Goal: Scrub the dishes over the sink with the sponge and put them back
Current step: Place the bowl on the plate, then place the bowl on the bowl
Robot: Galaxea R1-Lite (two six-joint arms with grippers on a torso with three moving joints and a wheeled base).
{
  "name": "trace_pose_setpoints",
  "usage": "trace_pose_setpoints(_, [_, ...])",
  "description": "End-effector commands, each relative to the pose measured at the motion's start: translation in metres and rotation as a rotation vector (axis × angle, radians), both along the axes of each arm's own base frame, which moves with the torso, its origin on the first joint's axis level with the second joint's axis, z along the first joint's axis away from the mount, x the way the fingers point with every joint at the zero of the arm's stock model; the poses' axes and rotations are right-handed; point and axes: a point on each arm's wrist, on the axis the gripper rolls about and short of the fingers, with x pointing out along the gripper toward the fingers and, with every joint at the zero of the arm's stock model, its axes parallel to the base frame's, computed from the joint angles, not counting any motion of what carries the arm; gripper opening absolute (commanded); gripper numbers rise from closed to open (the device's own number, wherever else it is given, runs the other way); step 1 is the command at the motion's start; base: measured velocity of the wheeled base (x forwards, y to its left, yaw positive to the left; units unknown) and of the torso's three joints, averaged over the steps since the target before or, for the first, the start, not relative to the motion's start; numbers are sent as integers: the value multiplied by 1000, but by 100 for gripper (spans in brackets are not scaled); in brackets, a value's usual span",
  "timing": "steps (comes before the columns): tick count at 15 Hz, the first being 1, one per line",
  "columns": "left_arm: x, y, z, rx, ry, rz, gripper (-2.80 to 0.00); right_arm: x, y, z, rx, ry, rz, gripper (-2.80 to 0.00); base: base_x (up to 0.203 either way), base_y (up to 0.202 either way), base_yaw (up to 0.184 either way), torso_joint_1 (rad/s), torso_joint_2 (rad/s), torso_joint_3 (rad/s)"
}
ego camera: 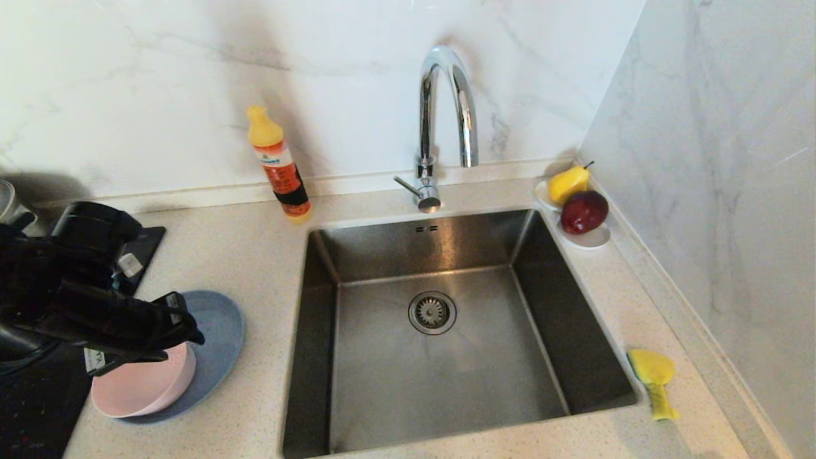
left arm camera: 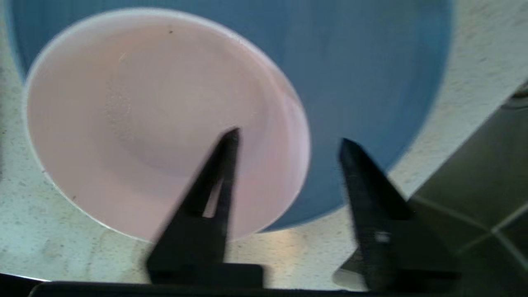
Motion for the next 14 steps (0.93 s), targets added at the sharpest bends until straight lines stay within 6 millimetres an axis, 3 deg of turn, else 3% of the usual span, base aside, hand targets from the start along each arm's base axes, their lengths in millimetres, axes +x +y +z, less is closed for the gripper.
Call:
trace_pose_setpoints(1, [-4,0,11,-5,-42,13,0,0,0,0,0,1,0,-280,0,0,0,0,0,0])
trace_pose_setpoints(6, [-24,0,69,0,-226,44,0,0,0,0,0,1,0,-280,0,0,0,0,0,0])
trace_pose_setpoints(7, [-27,4,77,3,-240,64,-280,0,0,0,0,1,0,-280,0,0,0,0,0,0])
trace_pose_setpoints(11, [-27,34,100,41,-303,170,-280,0,0,0,0,1,0,-280,0,0,0,0,0,0])
trace_pose_setpoints(14, [-14,61,99,95,-297,205,-280,0,0,0,0,1,0,-280,0,0,0,0,0,0])
